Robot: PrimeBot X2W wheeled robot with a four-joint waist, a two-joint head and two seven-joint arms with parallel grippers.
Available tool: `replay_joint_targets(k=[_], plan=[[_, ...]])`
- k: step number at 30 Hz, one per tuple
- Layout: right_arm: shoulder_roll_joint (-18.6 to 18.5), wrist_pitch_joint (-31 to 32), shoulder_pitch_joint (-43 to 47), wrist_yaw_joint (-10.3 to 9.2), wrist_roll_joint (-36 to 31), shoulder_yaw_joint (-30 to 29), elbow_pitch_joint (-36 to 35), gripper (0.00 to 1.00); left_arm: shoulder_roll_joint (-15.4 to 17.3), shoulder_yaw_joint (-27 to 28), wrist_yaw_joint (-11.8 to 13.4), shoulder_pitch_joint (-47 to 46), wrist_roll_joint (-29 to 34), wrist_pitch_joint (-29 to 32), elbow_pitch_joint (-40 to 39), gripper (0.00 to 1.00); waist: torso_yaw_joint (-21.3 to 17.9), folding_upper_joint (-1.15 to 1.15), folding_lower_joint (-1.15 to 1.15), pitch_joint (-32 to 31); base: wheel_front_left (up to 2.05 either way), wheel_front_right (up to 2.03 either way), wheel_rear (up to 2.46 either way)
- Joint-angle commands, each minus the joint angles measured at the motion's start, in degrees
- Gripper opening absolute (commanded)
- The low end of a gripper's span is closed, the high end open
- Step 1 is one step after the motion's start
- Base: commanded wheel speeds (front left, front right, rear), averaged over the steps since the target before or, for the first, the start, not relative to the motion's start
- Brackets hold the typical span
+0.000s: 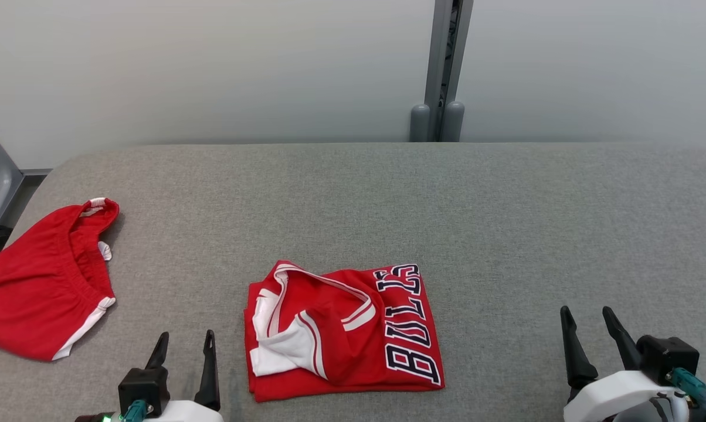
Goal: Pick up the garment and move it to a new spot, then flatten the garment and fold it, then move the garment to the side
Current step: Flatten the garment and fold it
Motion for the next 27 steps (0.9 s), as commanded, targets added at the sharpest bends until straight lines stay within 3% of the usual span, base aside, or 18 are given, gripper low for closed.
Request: replay_joint_targets(k=[1, 9, 14, 22, 27], plan=[[-0.32, -0.28, 0.65, 0.00, 0.35, -0.01, -0.12, 1.00, 0.31, 0.66, -0.35, 0.85, 0.58, -0.11, -0.26, 1.00, -0.37, 0.00, 0.00, -0.13, 0.00, 0.00, 0.00], [-0.30, -0.28, 0.98, 0.00, -0.09, 2.64, -0.57, 1.00, 0.09, 1.81, -0.88, 0.95, 0.90, -0.11, -0.60, 1.00, -0.68, 0.00, 0.00, 0.43, 0.00, 0.00, 0.00], [-0.23, -0.28, -0.25, 0.00, 1.61, 11.15, -2.79, 1.00, 0.05, 1.49, -1.09, 0.00, 0.78, -0.11, -0.36, 1.00, 0.56, 0.00, 0.00, 1.33, 0.00, 0.00, 0.00], [-0.39, -0.27, -5.34, 0.00, 9.85, 31.39, -3.04, 1.00, 0.01, -0.97, -1.04, -0.84, -0.36, -0.11, 0.64, 1.00, 5.19, 0.00, 0.00, 2.78, 0.00, 0.00, 0.00], [-0.37, -0.27, -10.50, 0.00, 13.91, 37.28, 0.95, 1.00, 0.01, -2.51, -0.57, -1.12, -1.52, -0.11, 1.23, 1.00, 8.78, 0.00, 0.00, 3.71, 0.00, 0.00, 0.00]])
